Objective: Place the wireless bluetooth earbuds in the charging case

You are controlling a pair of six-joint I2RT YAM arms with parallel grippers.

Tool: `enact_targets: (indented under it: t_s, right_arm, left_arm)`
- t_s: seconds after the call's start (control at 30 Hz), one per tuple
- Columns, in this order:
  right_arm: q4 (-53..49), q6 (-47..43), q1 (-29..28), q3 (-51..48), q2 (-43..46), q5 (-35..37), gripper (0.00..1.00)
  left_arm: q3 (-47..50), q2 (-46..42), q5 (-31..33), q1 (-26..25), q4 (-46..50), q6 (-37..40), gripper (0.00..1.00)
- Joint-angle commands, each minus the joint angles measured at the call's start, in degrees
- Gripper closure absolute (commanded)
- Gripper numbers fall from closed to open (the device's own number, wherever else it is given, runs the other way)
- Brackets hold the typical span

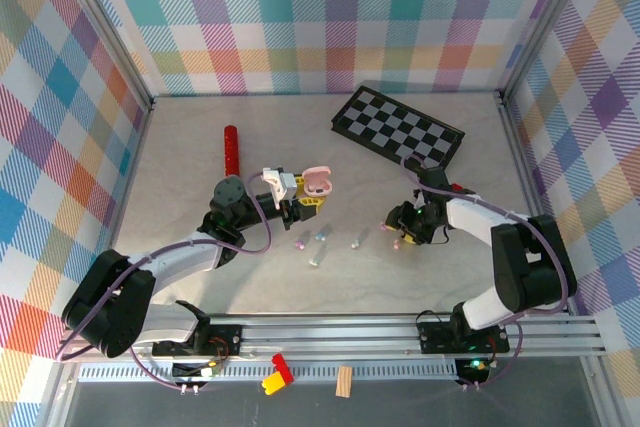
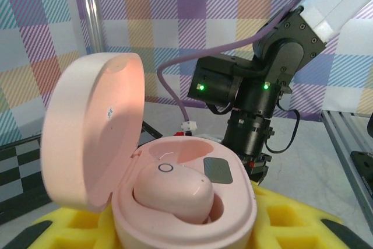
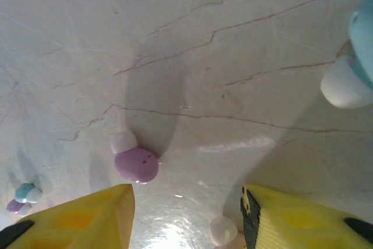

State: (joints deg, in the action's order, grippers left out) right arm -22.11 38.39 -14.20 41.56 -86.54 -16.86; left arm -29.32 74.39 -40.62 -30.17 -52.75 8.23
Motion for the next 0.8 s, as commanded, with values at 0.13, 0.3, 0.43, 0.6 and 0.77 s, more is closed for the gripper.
enact_targets:
  t_s: [0.13, 0.3, 0.43, 0.6, 0.77]
  right_arm:
    - [0.34, -0.02, -1.22, -2.41, 2.43, -2.14, 0.52]
    - [0.05, 1.80, -2.55, -4.92, 4.75, -2.02, 0.52]
    - [0.16, 3.32, -3.89, -6.33, 5.88, -1.95, 0.52]
    - [0.17, 5.48, -6.37, -7.18, 7.59, -2.16, 0.52]
    - [0.79, 7.59, -8.64, -7.72, 8.76, -1.86, 0.48]
  left_arm:
    - [0.51, 0.12, -0.91, 0.20, -6.46, -2.68, 0.63]
    - [0.37, 1.19, -0.88, 0.20, -8.48, -3.55, 0.63]
    - [0.24, 1.79, -0.93, 0.20, -9.04, -3.75, 0.63]
    - [-0.04, 2.46, -0.88, 0.31, -9.21, -3.75, 0.63]
    - [-0.08, 3.29, -0.69, 0.46, -10.37, -4.10, 0.63]
